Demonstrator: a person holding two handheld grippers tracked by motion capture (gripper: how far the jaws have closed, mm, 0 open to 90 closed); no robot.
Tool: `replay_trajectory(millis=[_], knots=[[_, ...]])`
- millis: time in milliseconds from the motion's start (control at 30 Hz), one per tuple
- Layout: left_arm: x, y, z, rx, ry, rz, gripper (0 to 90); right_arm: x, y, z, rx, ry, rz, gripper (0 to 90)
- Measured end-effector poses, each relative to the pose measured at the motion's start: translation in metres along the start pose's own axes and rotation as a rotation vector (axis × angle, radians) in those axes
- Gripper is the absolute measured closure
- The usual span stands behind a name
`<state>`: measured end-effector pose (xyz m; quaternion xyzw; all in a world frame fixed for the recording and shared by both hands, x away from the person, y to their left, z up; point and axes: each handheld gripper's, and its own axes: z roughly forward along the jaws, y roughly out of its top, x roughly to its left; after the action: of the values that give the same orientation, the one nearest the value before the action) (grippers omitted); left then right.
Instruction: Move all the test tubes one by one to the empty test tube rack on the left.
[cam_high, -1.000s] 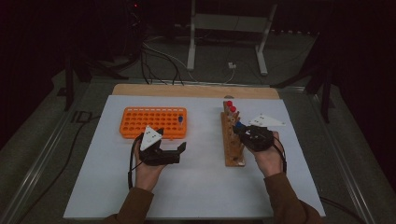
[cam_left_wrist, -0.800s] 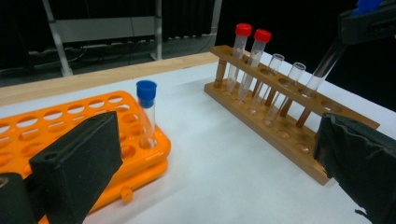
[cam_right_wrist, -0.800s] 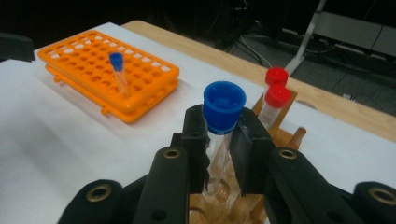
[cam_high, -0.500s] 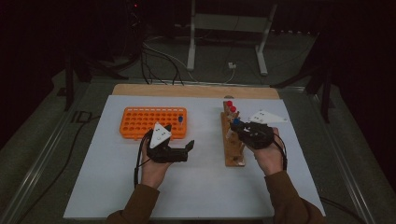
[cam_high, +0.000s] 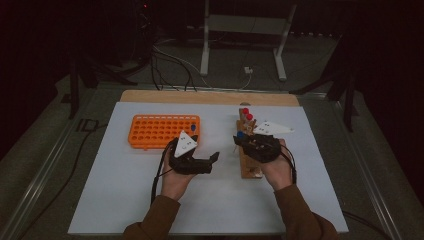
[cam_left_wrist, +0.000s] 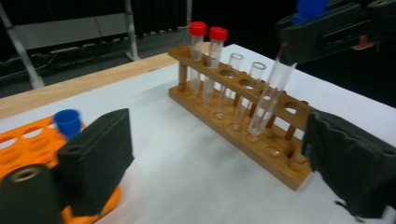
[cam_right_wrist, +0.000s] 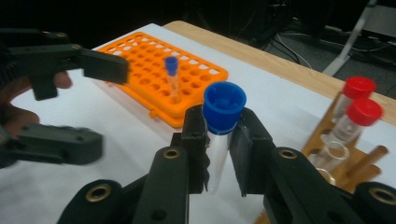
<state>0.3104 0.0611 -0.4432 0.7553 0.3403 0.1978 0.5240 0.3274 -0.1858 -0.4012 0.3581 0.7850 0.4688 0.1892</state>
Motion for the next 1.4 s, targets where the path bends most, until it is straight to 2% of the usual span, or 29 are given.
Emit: replay_trajectory(millis=[33, 133, 233, 433, 600, 833, 967, 1000, 1033, 1067, 1100, 1133, 1233, 1333, 1367, 1400], knots=[[-0.004, 0.001, 0.003, 0.004, -0.001, 0.02, 15.4, 0.003, 0.001, 0.002, -0.001, 0.009, -0.002, 76.9], [-0.008, 0.002, 0.007, 0.013, 0.002, 0.036, 17.7, 0.008, 0.001, 0.005, 0.001, 0.027, 0.0, 76.9], [-0.017, 0.001, 0.016, 0.019, 0.005, 0.06, 25.2, 0.012, 0.001, 0.008, 0.002, 0.038, -0.002, 76.8], [-0.026, 0.001, 0.023, 0.016, 0.004, 0.094, 47.6, 0.018, -0.001, 0.015, 0.008, 0.06, 0.007, 76.8], [-0.029, 0.002, 0.027, 0.024, -0.001, 0.093, 64.2, 0.021, 0.001, 0.015, 0.001, 0.068, 0.01, 76.8], [-0.03, 0.001, 0.029, 0.016, -0.021, 0.083, 74.5, 0.022, -0.002, 0.017, 0.014, 0.077, 0.009, 76.9], [-0.029, 0.001, 0.03, 0.016, -0.033, 0.088, 76.5, 0.021, -0.002, 0.017, 0.016, 0.078, 0.009, 76.9], [-0.029, 0.001, 0.03, 0.015, -0.034, 0.084, 76.7, 0.021, -0.002, 0.017, 0.012, 0.081, 0.011, 75.3], [-0.029, 0.001, 0.03, 0.015, -0.034, 0.084, 76.7, 0.02, -0.003, 0.016, 0.006, 0.082, 0.017, 69.3], [-0.028, 0.001, 0.029, 0.016, -0.032, 0.079, 76.7, 0.02, -0.003, 0.016, 0.006, 0.082, 0.017, 69.3], [-0.027, 0.0, 0.029, 0.018, -0.031, 0.077, 76.7, 0.018, -0.003, 0.015, -0.013, 0.093, 0.034, 58.5], [-0.024, 0.0, 0.028, 0.022, -0.024, 0.074, 76.7, 0.016, -0.002, 0.013, -0.021, 0.095, 0.043, 52.4], [-0.019, 0.0, 0.026, 0.019, -0.011, 0.061, 76.8, 0.013, -0.002, 0.01, -0.035, 0.077, 0.051, 37.0], [-0.014, 0.0, 0.024, 0.018, -0.003, 0.051, 76.8, 0.011, -0.002, 0.009, -0.035, 0.057, 0.044, 30.2], [-0.012, 0.0, 0.022, 0.014, 0.0, 0.044, 76.8, 0.01, -0.003, 0.007, -0.034, 0.036, 0.037, 20.2], [-0.01, 0.0, 0.021, 0.012, 0.004, 0.041, 76.8, 0.009, -0.003, 0.007, -0.032, 0.023, 0.031, 15.7]])
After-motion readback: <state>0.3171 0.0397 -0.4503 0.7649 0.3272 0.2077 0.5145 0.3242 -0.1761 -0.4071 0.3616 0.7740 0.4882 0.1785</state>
